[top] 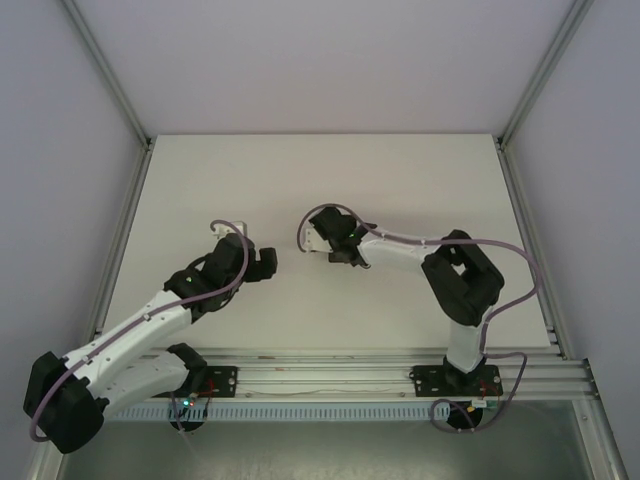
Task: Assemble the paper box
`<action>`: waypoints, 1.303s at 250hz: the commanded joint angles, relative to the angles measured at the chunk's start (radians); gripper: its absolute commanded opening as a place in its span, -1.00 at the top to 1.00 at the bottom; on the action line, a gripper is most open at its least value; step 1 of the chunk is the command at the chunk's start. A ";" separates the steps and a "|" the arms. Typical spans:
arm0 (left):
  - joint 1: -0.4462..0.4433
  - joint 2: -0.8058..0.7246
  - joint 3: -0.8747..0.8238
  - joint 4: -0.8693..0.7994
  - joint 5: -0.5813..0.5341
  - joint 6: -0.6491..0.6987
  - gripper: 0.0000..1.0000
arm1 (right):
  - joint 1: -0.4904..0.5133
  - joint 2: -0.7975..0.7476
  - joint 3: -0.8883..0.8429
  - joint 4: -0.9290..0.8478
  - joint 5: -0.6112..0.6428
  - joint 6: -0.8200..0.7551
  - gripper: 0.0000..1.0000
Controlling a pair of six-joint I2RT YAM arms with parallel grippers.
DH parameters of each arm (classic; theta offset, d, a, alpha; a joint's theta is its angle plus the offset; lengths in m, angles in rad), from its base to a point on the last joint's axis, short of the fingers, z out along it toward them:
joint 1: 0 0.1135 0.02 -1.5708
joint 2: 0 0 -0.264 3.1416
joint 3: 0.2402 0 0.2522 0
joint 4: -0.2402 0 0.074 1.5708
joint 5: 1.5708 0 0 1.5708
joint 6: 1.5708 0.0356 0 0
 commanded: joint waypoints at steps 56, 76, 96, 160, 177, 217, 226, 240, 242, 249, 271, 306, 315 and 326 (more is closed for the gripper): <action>0.004 -0.043 0.012 -0.010 -0.001 -0.013 -1.00 | 0.058 -0.162 -0.090 -0.136 -0.022 0.151 -0.99; 0.005 -0.050 0.013 -0.009 0.015 -0.008 -1.00 | 0.070 -0.205 -0.105 -0.200 -0.059 0.189 -1.00; 0.004 -0.053 0.020 -0.013 0.013 -0.008 -1.00 | 0.078 -0.253 -0.115 -0.263 -0.106 0.217 -0.99; 0.007 -0.026 0.044 0.063 -0.095 0.013 -1.00 | 0.042 -0.454 -0.225 -0.178 -0.154 0.300 -1.00; 0.052 -0.013 0.047 0.097 -0.100 0.042 -1.00 | -0.008 -0.506 -0.253 -0.119 -0.156 0.403 -1.00; 0.277 0.039 -0.014 0.276 -0.069 0.101 -1.00 | -0.206 -0.654 -0.418 0.169 -0.180 0.678 -1.00; 0.329 0.053 -0.035 0.329 -0.072 0.102 -1.00 | -0.263 -0.685 -0.452 0.219 -0.190 0.749 -1.00; 0.402 0.073 -0.074 0.419 -0.032 0.136 -1.00 | -0.361 -0.736 -0.502 0.282 -0.202 0.857 -1.00; 0.410 0.076 -0.080 0.433 -0.030 0.143 -1.00 | -0.377 -0.743 -0.511 0.291 -0.204 0.870 -1.00; 0.435 0.086 -0.103 0.484 -0.041 0.163 -1.00 | -0.426 -0.768 -0.542 0.330 -0.213 0.909 -1.00; 0.465 0.130 -0.204 0.704 -0.135 0.268 -1.00 | -0.573 -0.819 -0.662 0.496 -0.262 1.000 -1.00; 0.492 0.164 -0.218 0.807 -0.129 0.399 -1.00 | -0.683 -0.799 -0.760 0.655 -0.227 1.061 -1.00; 0.494 0.178 -0.243 0.874 -0.154 0.408 -1.00 | -0.702 -0.778 -0.780 0.709 -0.215 1.085 -1.00; 0.509 0.184 -0.266 0.910 -0.124 0.398 -1.00 | -0.728 -0.744 -0.807 0.795 -0.215 1.125 -1.00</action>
